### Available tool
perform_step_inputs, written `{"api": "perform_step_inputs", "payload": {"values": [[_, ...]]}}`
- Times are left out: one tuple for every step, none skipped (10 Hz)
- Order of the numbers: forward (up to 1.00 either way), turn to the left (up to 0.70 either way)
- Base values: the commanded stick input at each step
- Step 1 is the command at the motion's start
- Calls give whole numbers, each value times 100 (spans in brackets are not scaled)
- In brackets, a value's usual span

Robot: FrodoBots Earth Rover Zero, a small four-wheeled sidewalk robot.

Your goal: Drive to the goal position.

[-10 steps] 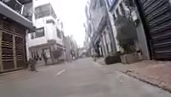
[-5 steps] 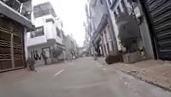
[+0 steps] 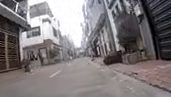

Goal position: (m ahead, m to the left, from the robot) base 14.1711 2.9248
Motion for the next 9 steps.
{"api": "perform_step_inputs", "payload": {"values": [[49,0],[49,0],[49,0],[49,0],[49,0],[49,0],[49,0],[49,0],[49,0]]}}
